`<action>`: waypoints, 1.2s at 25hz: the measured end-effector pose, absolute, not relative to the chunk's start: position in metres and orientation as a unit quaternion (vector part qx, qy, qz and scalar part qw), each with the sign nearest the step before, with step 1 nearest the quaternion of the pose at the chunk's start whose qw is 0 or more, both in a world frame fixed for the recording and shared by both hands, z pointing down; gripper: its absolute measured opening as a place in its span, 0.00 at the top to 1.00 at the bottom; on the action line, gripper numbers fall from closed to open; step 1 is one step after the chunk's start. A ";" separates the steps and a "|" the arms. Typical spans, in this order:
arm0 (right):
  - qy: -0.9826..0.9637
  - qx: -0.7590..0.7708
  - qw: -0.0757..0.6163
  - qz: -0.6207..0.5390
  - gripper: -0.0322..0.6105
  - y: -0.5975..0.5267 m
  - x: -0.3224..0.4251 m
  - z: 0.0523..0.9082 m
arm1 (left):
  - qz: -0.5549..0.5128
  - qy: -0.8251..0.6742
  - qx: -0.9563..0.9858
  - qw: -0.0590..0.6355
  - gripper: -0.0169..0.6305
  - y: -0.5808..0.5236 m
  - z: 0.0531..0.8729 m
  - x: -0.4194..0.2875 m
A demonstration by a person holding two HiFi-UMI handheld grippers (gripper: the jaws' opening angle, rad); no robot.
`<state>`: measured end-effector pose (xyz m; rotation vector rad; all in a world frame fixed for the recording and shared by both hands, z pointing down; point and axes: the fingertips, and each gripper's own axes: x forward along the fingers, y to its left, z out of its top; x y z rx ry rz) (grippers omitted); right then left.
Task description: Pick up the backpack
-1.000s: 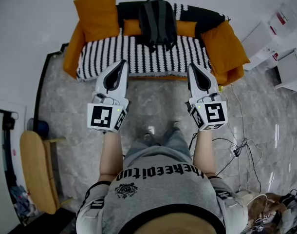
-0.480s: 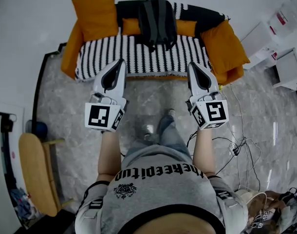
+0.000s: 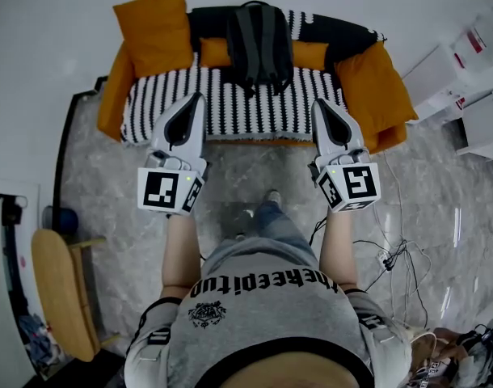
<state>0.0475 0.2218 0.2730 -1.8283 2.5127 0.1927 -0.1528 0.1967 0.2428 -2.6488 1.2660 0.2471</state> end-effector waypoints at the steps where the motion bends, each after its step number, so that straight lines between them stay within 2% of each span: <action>1: 0.808 -0.585 0.016 0.063 0.95 0.213 0.052 0.271 | 0.084 0.428 -0.894 0.100 0.96 0.190 0.241 -0.148; 22: 0.838 -0.539 0.023 0.075 0.95 0.094 0.141 0.257 | 0.086 0.457 -0.877 0.118 0.96 0.093 0.226 -0.046; 30: 0.845 -0.530 0.030 0.063 0.95 0.077 0.150 0.263 | 0.075 0.462 -0.876 0.116 0.96 0.080 0.230 -0.035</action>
